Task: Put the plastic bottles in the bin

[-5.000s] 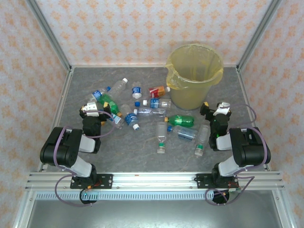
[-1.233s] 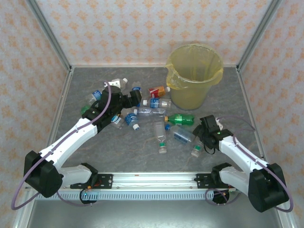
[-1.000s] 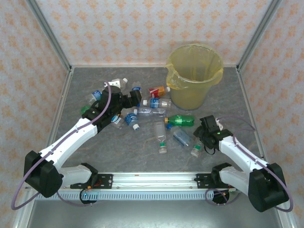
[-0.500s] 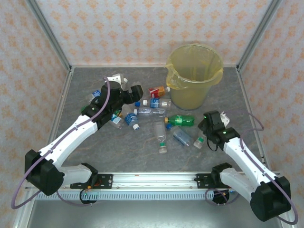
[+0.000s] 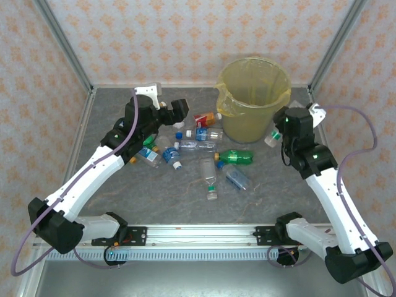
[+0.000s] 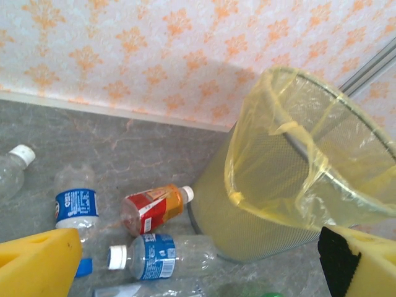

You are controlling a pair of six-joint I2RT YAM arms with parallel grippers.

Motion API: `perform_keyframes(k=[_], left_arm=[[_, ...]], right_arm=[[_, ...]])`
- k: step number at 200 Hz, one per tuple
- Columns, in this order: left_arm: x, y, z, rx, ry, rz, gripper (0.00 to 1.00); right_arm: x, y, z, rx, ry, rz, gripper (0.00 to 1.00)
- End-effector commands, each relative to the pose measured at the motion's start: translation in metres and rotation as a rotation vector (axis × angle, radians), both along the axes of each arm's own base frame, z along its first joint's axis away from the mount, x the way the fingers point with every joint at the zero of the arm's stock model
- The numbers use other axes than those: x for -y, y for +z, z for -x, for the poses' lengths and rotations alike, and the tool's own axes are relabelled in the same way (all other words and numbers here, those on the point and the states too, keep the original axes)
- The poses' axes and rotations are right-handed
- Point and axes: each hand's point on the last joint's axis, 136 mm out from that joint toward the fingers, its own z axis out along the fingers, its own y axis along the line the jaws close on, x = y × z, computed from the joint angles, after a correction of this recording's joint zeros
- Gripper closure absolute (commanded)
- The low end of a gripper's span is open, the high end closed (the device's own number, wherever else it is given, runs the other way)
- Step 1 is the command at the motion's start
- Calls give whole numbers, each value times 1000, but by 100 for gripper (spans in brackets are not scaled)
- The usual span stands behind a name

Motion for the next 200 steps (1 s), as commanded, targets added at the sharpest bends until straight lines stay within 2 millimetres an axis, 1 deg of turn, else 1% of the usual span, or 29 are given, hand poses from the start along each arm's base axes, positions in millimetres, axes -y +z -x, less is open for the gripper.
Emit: perform_keyframes(k=[1, 22, 34, 46, 50, 54, 63, 98, 133, 165, 200], left_arm=[[-3, 27, 3, 75, 5, 3, 1], [-5, 43, 8, 118, 9, 36, 1], [-7, 50, 11, 136, 13, 55, 1], [-8, 57, 13, 153, 13, 71, 1], [-8, 59, 14, 158, 13, 75, 1], [-9, 61, 15, 162, 15, 79, 1], [-10, 66, 17, 171, 16, 84, 1], [-20, 79, 26, 201, 39, 83, 1], [-31, 87, 33, 223, 73, 60, 1], [-37, 87, 38, 221, 92, 44, 1], [-44, 84, 40, 218, 116, 20, 1]], right_arm=[[5, 46, -13, 100, -31, 64, 41], [1, 77, -27, 169, -23, 82, 41], [-3, 90, -37, 201, -14, 94, 41], [-9, 96, -50, 208, 1, 108, 41], [-10, 102, -52, 219, 6, 107, 41], [-14, 99, -61, 208, 13, 116, 41], [-19, 100, -73, 204, 27, 120, 41], [-40, 102, -109, 208, 85, 120, 41], [-57, 92, -143, 173, 133, 131, 41], [-68, 75, -164, 129, 157, 141, 40], [-72, 62, -176, 94, 167, 156, 40]])
